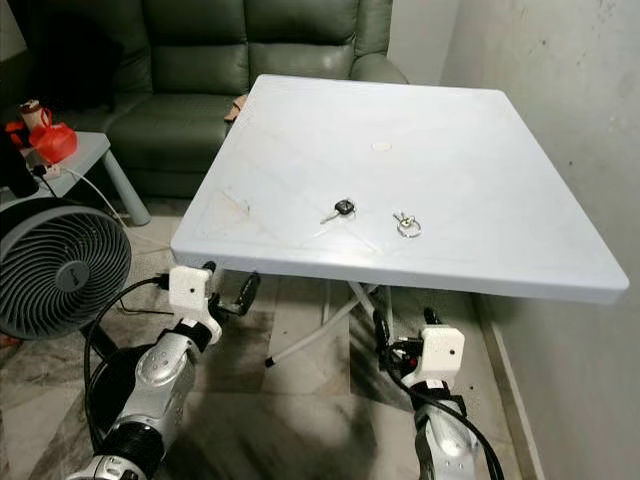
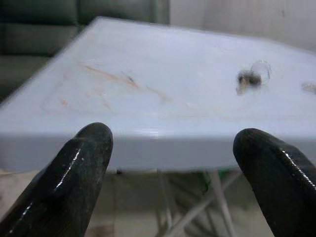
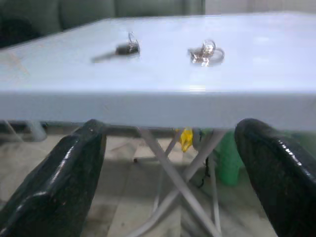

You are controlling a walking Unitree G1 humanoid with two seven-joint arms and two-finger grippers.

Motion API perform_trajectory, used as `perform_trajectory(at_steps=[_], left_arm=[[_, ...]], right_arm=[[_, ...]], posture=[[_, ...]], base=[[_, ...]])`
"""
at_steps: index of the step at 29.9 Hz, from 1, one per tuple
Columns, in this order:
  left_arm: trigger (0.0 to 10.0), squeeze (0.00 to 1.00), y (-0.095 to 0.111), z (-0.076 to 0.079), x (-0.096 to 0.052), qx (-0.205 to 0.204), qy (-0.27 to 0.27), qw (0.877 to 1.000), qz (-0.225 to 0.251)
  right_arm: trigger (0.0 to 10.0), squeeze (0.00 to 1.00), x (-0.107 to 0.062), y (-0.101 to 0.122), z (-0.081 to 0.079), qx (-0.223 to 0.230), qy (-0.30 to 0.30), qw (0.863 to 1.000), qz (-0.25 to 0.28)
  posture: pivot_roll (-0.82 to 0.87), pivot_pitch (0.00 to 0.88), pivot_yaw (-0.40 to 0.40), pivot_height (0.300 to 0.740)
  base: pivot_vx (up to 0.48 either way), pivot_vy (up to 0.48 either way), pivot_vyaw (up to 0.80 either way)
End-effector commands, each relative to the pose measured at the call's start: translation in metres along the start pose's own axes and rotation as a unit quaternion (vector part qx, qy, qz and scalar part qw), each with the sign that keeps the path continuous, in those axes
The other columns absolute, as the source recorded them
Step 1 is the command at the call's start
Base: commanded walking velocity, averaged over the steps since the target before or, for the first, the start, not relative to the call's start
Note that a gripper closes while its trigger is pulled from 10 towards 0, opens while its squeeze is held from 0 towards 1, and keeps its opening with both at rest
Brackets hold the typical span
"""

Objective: Hang keys on a hook

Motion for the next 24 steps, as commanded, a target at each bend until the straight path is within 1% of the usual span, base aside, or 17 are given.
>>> perform_trajectory(at_steps=[1,2,3,4,5,6,7,8,9,11,14,15,16,19,24], left_arm=[[10.0,0.0,0.02,0.002,0.005,-0.011,0.0,1.0,0.025],[10.0,0.0,0.032,0.004,0.007,-0.019,-0.003,0.999,0.035],[10.0,0.0,0.037,0.006,0.009,-0.022,-0.006,0.999,0.04],[10.0,0.0,0.044,0.008,0.009,-0.021,-0.01,0.999,0.048],[10.0,0.0,0.054,0.012,0.009,-0.014,-0.017,0.998,0.059],[10.0,0.0,0.058,0.013,0.009,-0.01,-0.018,0.998,0.063],[10.0,0.0,0.058,0.013,0.009,-0.01,-0.018,0.998,0.063],[10.0,0.0,0.063,0.014,0.009,-0.011,-0.025,0.997,0.066],[10.0,0.0,0.066,0.015,0.009,-0.012,-0.029,0.997,0.068],[10.0,0.0,0.072,0.017,0.007,-0.011,-0.042,0.997,0.066],[10.0,0.0,0.074,0.018,0.006,-0.01,-0.046,0.997,0.057],[10.0,0.0,0.077,0.014,0.005,-0.009,-0.044,0.998,0.048],[10.0,0.0,0.077,0.014,0.005,-0.009,-0.044,0.998,0.048],[10.0,0.0,0.082,0.007,0.006,-0.009,-0.027,0.999,0.044],[10.0,0.0,0.078,0.002,0.006,-0.008,-0.013,0.999,0.031]], right_arm=[[10.0,1.0,0.01,0.023,0.0,-0.011,0.001,0.999,0.034],[10.0,1.0,0.016,0.039,0.0,-0.011,-0.007,0.999,0.053],[10.0,1.0,0.018,0.046,0.001,-0.01,-0.014,0.998,0.06],[10.0,1.0,0.021,0.054,0.001,-0.01,-0.019,0.997,0.067],[10.0,1.0,0.025,0.068,0.001,-0.011,-0.022,0.997,0.077],[10.0,1.0,0.025,0.072,0.001,-0.01,-0.022,0.997,0.079],[10.0,1.0,0.025,0.072,0.001,-0.01,-0.022,0.997,0.079],[10.0,0.69,0.026,0.079,-0.001,-0.006,-0.013,0.996,0.086],[10.0,0.0,0.026,0.085,-0.002,-0.007,-0.007,0.996,0.093],[10.0,0.0,0.025,0.094,-0.006,-0.007,0.012,0.995,0.101],[10.0,0.0,0.024,0.093,-0.005,-0.008,0.016,0.996,0.092],[10.0,0.0,0.021,0.089,-0.002,-0.024,0.017,0.996,0.079],[10.0,0.0,0.021,0.089,-0.002,-0.024,0.017,0.996,0.079],[10.0,0.0,0.02,0.087,0.0,-0.035,0.022,0.997,0.069],[10.0,0.0,0.019,0.086,0.002,-0.041,0.023,0.997,0.061]], posture=[[-0.05,0.0,0.001,0.711],[-0.05,0.0,0.002,0.711],[-0.05,0.0,0.002,0.711],[-0.05,0.001,0.004,0.711],[-0.05,0.003,0.006,0.711],[-0.05,0.003,0.006,0.711],[-0.05,0.003,0.006,0.711],[-0.05,0.004,0.007,0.711],[-0.05,0.004,0.007,0.711],[-0.05,0.009,0.006,0.711],[-0.04,0.014,0.005,0.711],[-0.04,0.014,0.005,0.711],[-0.04,0.014,0.005,0.711],[-0.04,0.022,0.003,0.711],[-0.05,0.024,-0.001,0.711]], base=[[0.0,0.0,0.0],[0.0,0.0,0.0],[0.0,0.0,0.0],[0.0,0.0,0.0],[0.0,0.0,0.0],[0.0,0.0,0.0],[0.0,0.0,0.0],[0.0,0.0,0.0],[0.0,0.0,0.0],[0.0,0.0,0.0],[0.0,0.0,0.0],[0.0,0.0,0.0],[0.0,0.0,0.0],[0.0,0.0,0.0],[0.0,0.0,0.0]])
Point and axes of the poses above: a point about 5 cm out from each wrist's last joint towards the gripper, its own x axis pointing out of the wrist towards the gripper, its own y axis along the axis of the wrist's last joint, z = x × y, the point moved 5 cm from there along x, pointing out of the wrist towards the gripper, and after that the axes turned 15 degrees about -x, right-handed, at the moved point
